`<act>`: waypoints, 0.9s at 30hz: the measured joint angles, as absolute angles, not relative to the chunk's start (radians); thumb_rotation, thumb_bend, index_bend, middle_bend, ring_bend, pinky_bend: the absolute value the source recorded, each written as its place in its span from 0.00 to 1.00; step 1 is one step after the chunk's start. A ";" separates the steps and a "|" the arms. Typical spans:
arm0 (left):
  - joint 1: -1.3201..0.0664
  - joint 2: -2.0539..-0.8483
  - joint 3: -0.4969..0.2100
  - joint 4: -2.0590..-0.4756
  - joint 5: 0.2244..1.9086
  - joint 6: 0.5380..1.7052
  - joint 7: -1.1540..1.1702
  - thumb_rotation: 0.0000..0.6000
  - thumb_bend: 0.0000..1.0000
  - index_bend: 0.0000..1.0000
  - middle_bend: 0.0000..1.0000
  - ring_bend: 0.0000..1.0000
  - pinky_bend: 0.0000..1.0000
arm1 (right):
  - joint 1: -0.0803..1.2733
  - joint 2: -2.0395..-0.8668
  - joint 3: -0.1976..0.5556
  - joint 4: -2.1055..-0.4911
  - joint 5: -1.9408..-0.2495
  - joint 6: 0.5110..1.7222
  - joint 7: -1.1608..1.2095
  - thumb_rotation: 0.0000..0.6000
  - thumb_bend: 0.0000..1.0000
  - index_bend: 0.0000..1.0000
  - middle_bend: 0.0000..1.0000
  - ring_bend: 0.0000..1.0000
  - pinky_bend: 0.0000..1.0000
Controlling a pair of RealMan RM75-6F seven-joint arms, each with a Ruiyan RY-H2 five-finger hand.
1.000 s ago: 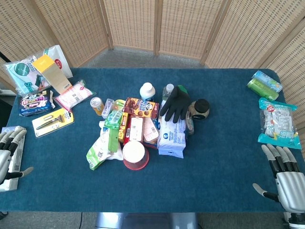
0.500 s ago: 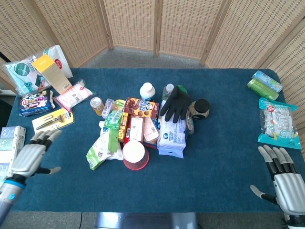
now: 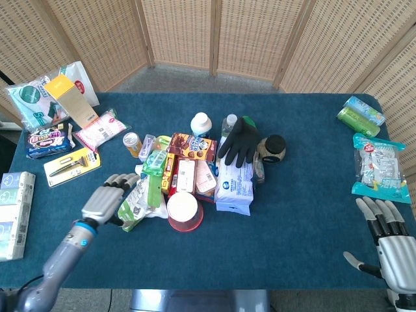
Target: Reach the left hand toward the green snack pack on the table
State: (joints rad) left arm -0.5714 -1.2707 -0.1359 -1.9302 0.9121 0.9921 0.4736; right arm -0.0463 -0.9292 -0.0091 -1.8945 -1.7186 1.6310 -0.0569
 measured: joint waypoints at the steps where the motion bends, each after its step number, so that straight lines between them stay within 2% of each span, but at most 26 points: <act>1: -0.586 -1.296 -0.138 -1.922 0.887 1.001 0.497 1.00 0.00 0.00 0.00 0.00 0.00 | -0.046 -0.927 -0.009 -1.895 -1.718 1.632 -0.052 1.00 0.00 0.00 0.00 0.00 0.00; 8: -0.638 -1.399 -0.138 -1.863 0.806 1.063 0.574 1.00 0.00 0.00 0.00 0.00 0.00 | -0.049 -0.913 -0.008 -1.896 -1.721 1.643 -0.023 1.00 0.00 0.00 0.00 0.00 0.00; 9: -0.642 -1.407 -0.136 -1.856 0.800 1.071 0.581 1.00 0.00 0.00 0.00 0.00 0.03 | -0.049 -0.912 -0.007 -1.896 -1.721 1.645 -0.020 1.00 0.00 0.00 0.00 0.00 0.00; 10: -0.646 -1.418 -0.133 -1.846 0.794 1.081 0.593 1.00 0.00 0.00 0.00 0.00 0.11 | -0.049 -0.911 -0.007 -1.896 -1.720 1.646 -0.018 1.00 0.00 0.00 0.00 0.00 0.00; 11: -0.650 -1.427 -0.132 -1.838 0.789 1.088 0.602 1.00 0.00 0.00 0.00 0.00 0.24 | -0.049 -0.909 -0.007 -1.896 -1.719 1.645 -0.014 1.00 0.00 0.00 0.00 0.00 0.00; 13: -0.659 -1.449 -0.128 -1.819 0.781 1.101 0.622 1.00 0.00 0.05 0.00 0.07 0.60 | -0.049 -0.908 -0.007 -1.896 -1.719 1.644 -0.012 1.00 0.00 0.00 0.00 0.00 0.00; 14: -0.663 -1.462 -0.126 -1.807 0.781 1.108 0.630 1.00 0.00 0.12 0.06 0.19 0.78 | -0.049 -0.907 -0.007 -1.896 -1.719 1.644 -0.010 1.00 0.00 0.00 0.00 0.00 0.00; 15: -0.665 -1.469 -0.125 -1.801 0.783 1.113 0.632 1.00 0.00 0.24 0.19 0.37 0.90 | -0.049 -0.907 -0.007 -1.897 -1.720 1.644 -0.008 1.00 0.00 0.00 0.00 0.00 0.00; 16: -0.667 -1.481 -0.123 -1.789 0.790 1.124 0.637 1.00 0.00 0.36 0.35 0.52 0.96 | -0.049 -0.906 -0.008 -1.898 -1.720 1.644 -0.005 1.00 0.00 0.00 0.00 0.00 0.00; 17: -0.668 -1.489 -0.122 -1.783 0.799 1.133 0.639 1.00 0.00 0.51 0.56 0.69 1.00 | -0.049 -0.905 -0.008 -1.898 -1.721 1.644 -0.002 1.00 0.00 0.00 0.00 0.00 0.00; 18: -0.668 -1.496 -0.121 -1.778 0.810 1.144 0.640 1.00 0.00 0.64 0.71 0.81 1.00 | -0.049 -0.904 -0.008 -1.899 -1.720 1.645 0.002 1.00 0.00 0.00 0.00 0.00 0.00; 19: -0.668 -1.506 -0.119 -1.771 0.826 1.158 0.642 1.00 0.01 0.72 0.80 0.89 1.00 | -0.049 -0.903 -0.008 -1.898 -1.719 1.645 0.003 1.00 0.00 0.00 0.00 0.00 0.00; 21: -0.666 -1.519 -0.115 -1.764 0.850 1.181 0.645 1.00 0.03 0.83 0.91 0.98 1.00 | -0.048 -0.902 -0.007 -1.898 -1.718 1.644 0.005 1.00 0.00 0.00 0.00 0.00 0.00; 27: -0.653 -1.508 -0.112 -1.793 0.889 1.219 0.642 1.00 0.04 0.87 0.95 1.00 1.00 | -0.049 -0.901 -0.007 -1.897 -1.718 1.645 0.009 1.00 0.00 0.00 0.00 0.00 0.00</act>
State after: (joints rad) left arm -0.6532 -1.5077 -0.1118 -1.7929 0.8892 1.2189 0.6422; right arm -0.0488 -0.9009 -0.0070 -1.8974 -1.7176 1.6453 0.0087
